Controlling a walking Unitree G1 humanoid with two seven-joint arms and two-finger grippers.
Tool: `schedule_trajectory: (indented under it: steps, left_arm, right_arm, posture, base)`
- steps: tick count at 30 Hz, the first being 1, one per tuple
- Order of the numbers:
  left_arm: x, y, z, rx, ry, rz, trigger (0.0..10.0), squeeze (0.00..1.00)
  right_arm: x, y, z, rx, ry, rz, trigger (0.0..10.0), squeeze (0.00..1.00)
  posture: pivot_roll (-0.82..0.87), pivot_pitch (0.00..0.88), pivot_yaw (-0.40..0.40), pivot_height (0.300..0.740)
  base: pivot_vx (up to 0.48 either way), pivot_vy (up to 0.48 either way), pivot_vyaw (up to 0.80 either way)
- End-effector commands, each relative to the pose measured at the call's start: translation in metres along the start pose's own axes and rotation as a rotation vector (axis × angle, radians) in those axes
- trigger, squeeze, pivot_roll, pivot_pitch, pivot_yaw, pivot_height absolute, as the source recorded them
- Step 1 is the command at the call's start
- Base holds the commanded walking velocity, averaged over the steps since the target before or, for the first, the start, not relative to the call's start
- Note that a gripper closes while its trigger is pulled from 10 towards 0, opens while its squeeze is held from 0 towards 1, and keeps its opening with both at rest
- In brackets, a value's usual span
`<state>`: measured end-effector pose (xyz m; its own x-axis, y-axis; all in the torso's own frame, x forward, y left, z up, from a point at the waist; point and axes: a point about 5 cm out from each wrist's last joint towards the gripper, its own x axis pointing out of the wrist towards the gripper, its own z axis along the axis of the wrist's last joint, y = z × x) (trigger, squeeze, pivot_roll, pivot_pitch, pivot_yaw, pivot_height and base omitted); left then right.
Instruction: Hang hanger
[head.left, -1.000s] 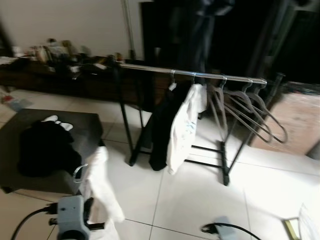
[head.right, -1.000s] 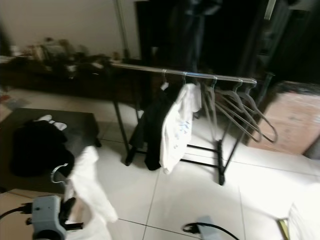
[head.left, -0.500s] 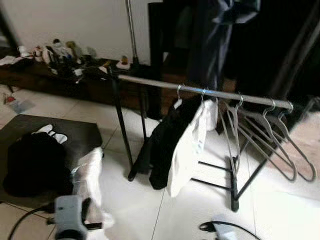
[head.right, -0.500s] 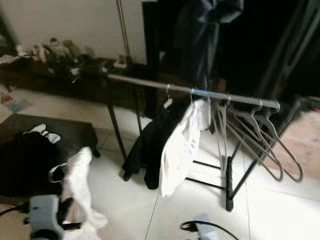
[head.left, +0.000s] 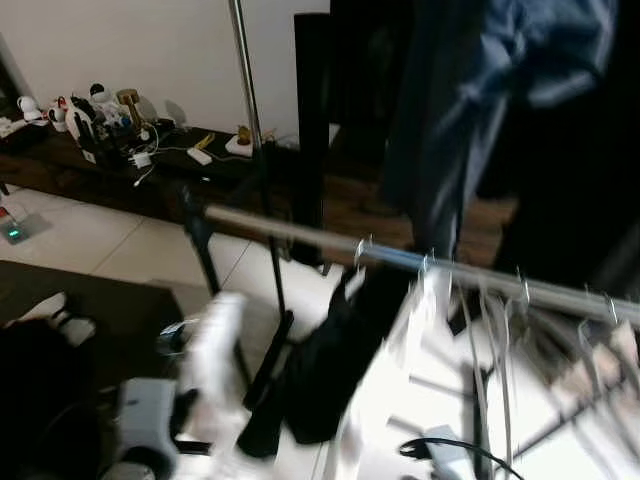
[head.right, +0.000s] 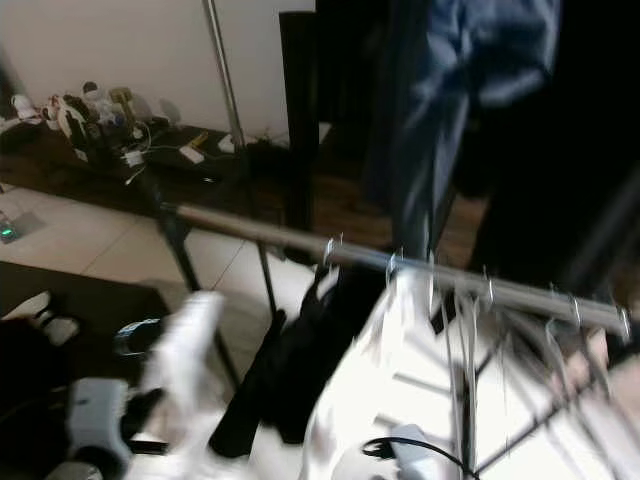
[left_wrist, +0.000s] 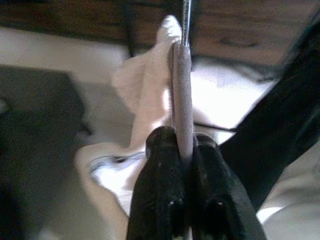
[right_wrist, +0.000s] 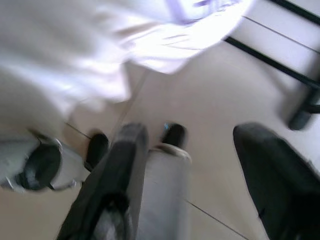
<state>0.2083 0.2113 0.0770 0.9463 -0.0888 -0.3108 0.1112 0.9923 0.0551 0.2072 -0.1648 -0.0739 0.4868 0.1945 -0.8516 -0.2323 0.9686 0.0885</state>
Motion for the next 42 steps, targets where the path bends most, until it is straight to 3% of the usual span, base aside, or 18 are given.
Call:
schedule_trajectory:
  steps: [1,3,5,9,12,16,20,23,25,29,34,37,38,39,42]
  left_arm:
    - [-0.002,0.005,0.007,0.019,-0.021,-0.010,10.0,0.00]
    - [0.001,-0.001,0.014,0.063,-0.022,-0.114,10.0,0.00]
    - [0.006,-0.004,0.021,0.098,-0.035,-0.151,10.0,0.00]
    - [0.007,-0.013,0.020,0.187,-0.048,-0.151,10.0,0.00]
    - [0.008,-0.017,0.024,0.198,-0.080,-0.112,10.0,0.00]
    - [0.030,-0.028,0.048,0.224,-0.183,-0.085,10.0,0.00]
    - [0.055,-0.018,0.061,0.245,-0.187,0.003,10.0,0.00]
    - [0.072,-0.012,0.065,0.243,-0.165,0.039,10.0,0.00]
    - [0.082,-0.008,0.068,0.182,-0.143,0.073,10.0,0.00]
    - [0.091,-0.004,0.059,0.138,-0.056,0.079,10.0,0.00]
    - [0.100,-0.017,0.042,0.106,0.041,0.035,10.0,0.00]
    - [0.097,-0.024,0.047,0.099,-0.022,0.017,10.0,0.00]
    - [0.093,-0.026,0.051,0.091,-0.070,0.031,10.0,0.43]
    - [0.090,-0.026,0.052,0.081,-0.093,0.039,10.0,1.00]
    - [0.063,-0.032,0.053,0.055,-0.180,0.047,10.0,1.00]
  right_arm:
    - [0.002,0.010,0.001,0.005,-0.001,0.025,10.0,0.00]
    - [0.002,0.010,-0.001,0.001,0.014,0.026,10.0,0.00]
    - [0.002,0.010,-0.001,0.000,0.014,0.033,10.0,0.00]
    - [0.002,0.010,-0.002,-0.024,0.023,0.038,10.0,0.00]
    - [0.002,0.010,-0.001,-0.029,0.025,0.045,10.0,0.00]
    - [0.002,0.010,0.000,-0.042,0.028,0.059,10.0,0.00]
    - [0.002,0.010,-0.001,-0.046,0.032,0.064,10.0,0.00]
    - [0.002,0.009,-0.002,-0.054,0.036,0.066,10.0,0.00]
    - [0.001,0.009,-0.003,-0.063,0.042,0.068,10.0,0.00]
    - [0.001,0.009,-0.003,-0.066,0.047,0.070,10.0,0.00]
    - [0.001,0.008,-0.004,-0.072,0.053,0.072,10.0,0.00]
    - [0.001,0.008,-0.004,-0.073,0.055,0.070,10.0,0.00]
    - [0.001,0.008,-0.004,-0.074,0.056,0.071,10.0,0.00]
    - [0.001,0.008,-0.004,-0.074,0.056,0.072,10.0,0.00]
    - [0.001,0.008,-0.005,-0.072,0.059,0.074,10.0,0.00]
  posture:
    - [0.13,0.130,-0.046,0.740]
    - [0.13,0.133,-0.047,0.740]
    - [0.13,0.135,-0.046,0.740]
    - [0.13,0.134,-0.047,0.740]
    - [0.14,0.136,-0.051,0.740]
    - [0.13,0.131,-0.056,0.740]
    - [0.13,0.130,-0.063,0.740]
    - [0.11,0.124,-0.065,0.740]
    - [0.11,0.121,-0.067,0.740]
    - [0.11,0.113,-0.069,0.740]
    - [0.11,0.103,-0.070,0.740]
    - [0.12,0.107,-0.069,0.740]
    - [0.12,0.108,-0.069,0.740]
    - [0.12,0.108,-0.069,0.740]
    - [0.12,0.125,-0.066,0.740]
  base:
    - [0.424,0.000,0.00]
    - [0.131,0.000,-0.21]
    - [0.000,0.000,-0.28]
    - [0.000,0.000,0.00]
    - [0.000,0.000,0.00]
    - [0.000,0.000,0.00]
    - [0.000,0.000,0.00]
    - [0.000,0.000,0.00]
    - [0.000,0.000,0.00]
    - [0.000,0.000,0.00]
    - [0.000,0.000,0.00]
    - [0.000,0.000,0.00]
    - [0.000,0.000,0.00]
    - [0.000,0.000,0.00]
    - [0.000,0.000,0.00]
